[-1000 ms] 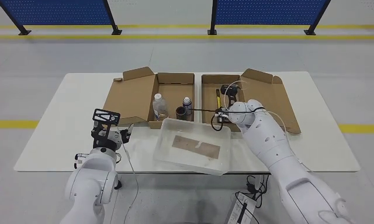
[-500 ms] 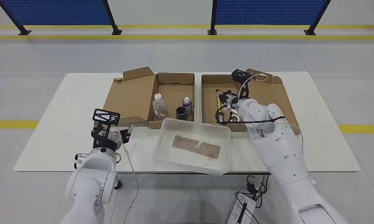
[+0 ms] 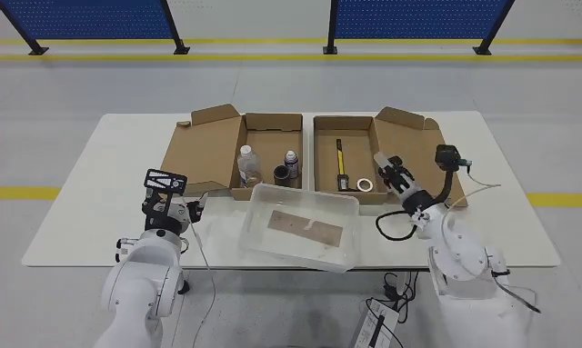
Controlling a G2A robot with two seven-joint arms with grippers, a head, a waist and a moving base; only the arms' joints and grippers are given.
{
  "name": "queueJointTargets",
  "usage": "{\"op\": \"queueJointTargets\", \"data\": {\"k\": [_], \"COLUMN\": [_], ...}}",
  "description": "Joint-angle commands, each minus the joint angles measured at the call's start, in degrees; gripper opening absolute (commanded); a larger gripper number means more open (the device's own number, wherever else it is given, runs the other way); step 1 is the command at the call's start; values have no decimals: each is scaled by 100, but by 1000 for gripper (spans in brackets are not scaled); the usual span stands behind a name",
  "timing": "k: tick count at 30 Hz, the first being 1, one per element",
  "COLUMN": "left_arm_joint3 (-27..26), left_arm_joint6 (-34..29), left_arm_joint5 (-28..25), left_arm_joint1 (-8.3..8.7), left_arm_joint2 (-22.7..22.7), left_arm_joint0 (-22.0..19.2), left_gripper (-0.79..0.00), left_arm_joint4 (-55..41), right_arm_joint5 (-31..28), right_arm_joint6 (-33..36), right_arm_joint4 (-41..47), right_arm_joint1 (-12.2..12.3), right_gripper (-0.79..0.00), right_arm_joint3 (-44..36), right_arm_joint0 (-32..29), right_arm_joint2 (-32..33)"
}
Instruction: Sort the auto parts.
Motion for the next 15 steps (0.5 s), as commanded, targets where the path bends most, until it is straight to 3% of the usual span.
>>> {"op": "queueJointTargets", "data": {"k": [1, 2, 3, 4, 6, 7, 12, 15], "left_arm_joint3": [0, 0, 0, 0, 0, 0, 0, 0], "left_arm_joint6": [0, 0, 0, 0, 0, 0, 0, 0], "left_arm_joint5": [0, 0, 0, 0, 0, 0, 0, 0], "left_arm_joint1": [0, 0, 0, 0, 0, 0, 0, 0], "left_arm_joint2": [0, 0, 0, 0, 0, 0, 0, 0], "left_arm_joint0": [0, 0, 0, 0, 0, 0, 0, 0], "left_gripper": [0, 0, 0, 0, 0, -1, 0, 0], "left_arm_joint4": [0, 0, 0, 0, 0, 0, 0, 0], "right_arm_joint5": [-113, -139, -137, -158, -252, -226, -253, -252], "right_arm_joint6": [-132, -163, -197, -236, -269, -264, -270, -269], "right_arm_joint4": [124, 105, 81, 127, 277, 229, 279, 277], "right_arm_joint1": [9, 17, 22, 24, 23, 24, 23, 23], "right_gripper": [-400, -302, -71, 0, 0, -277, -69, -14], "right_arm_joint3": [-151, -231, -308, -358, -368, -375, -367, -367], "right_arm_joint0": [-282, -415, -529, -622, -714, -697, -713, -713], "right_arm_joint2": [167, 226, 267, 293, 312, 311, 312, 312]}}
